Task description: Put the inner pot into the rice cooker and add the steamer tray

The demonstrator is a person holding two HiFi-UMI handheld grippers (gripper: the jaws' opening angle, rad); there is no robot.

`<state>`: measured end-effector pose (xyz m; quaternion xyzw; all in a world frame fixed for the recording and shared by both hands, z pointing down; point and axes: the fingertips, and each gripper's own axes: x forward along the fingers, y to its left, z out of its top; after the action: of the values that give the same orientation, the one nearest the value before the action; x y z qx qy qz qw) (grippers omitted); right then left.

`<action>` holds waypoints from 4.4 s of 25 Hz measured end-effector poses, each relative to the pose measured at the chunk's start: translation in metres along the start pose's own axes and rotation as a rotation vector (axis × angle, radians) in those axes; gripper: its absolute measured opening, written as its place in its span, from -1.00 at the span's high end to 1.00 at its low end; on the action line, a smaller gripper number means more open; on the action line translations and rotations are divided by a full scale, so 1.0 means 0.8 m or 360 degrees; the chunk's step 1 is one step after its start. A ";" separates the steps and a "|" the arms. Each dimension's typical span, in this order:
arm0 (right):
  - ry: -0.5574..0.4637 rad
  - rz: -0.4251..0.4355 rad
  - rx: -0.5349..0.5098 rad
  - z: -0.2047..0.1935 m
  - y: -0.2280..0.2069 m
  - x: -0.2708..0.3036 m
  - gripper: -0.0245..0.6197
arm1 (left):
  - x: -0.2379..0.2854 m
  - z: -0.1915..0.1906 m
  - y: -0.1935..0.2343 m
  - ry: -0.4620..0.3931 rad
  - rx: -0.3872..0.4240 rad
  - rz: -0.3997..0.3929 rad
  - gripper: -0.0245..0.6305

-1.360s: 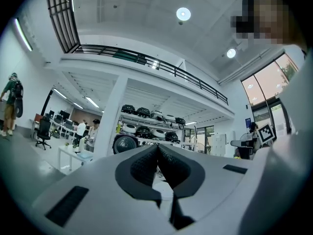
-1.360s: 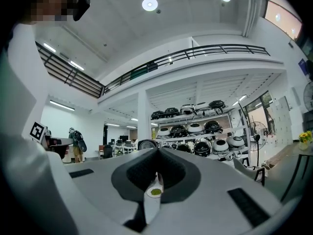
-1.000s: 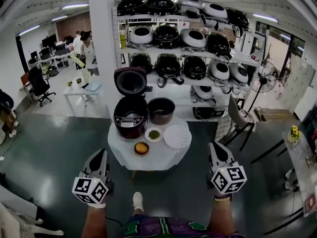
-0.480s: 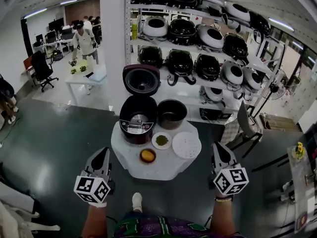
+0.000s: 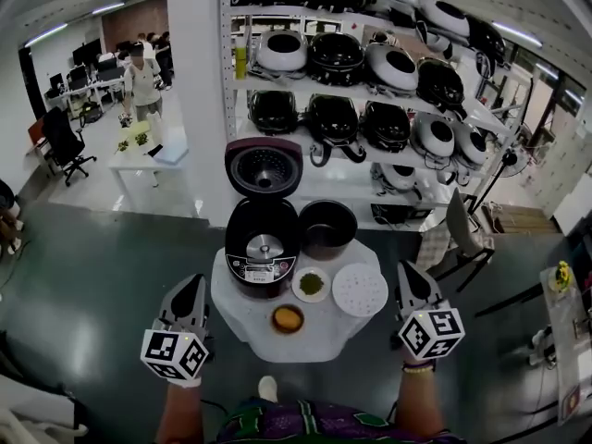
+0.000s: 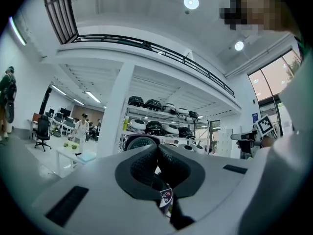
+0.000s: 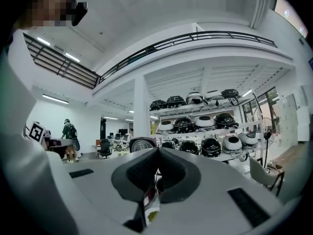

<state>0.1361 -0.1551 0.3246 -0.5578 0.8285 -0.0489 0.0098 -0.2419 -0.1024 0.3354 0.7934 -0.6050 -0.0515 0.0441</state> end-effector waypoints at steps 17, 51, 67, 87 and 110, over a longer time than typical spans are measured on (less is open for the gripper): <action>-0.0019 -0.0243 -0.0008 0.004 0.012 0.151 0.90 | 0.191 0.016 0.087 0.0003 0.0031 -0.0307 0.86; 0.0456 0.0203 0.0016 -0.160 -0.140 0.333 -0.88 | 0.277 -0.069 -0.049 0.0129 0.0067 -0.0299 0.86; 0.0847 0.0296 0.0103 -0.315 -0.224 0.435 -0.86 | 0.338 -0.111 -0.069 0.0223 0.0052 -0.0110 0.86; 0.1162 0.0311 0.0204 -0.436 -0.272 0.504 -0.58 | 0.348 -0.149 -0.065 0.0342 0.0047 0.0091 0.86; 0.1377 0.0084 -0.0090 -0.475 -0.282 0.537 0.55 | 0.328 -0.157 -0.056 0.0399 0.0055 0.0172 0.86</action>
<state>0.1551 -0.6100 0.7402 -0.4646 0.7713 -0.2550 -0.3523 -0.1127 -0.3428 0.4465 0.7605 -0.6373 0.0609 0.1083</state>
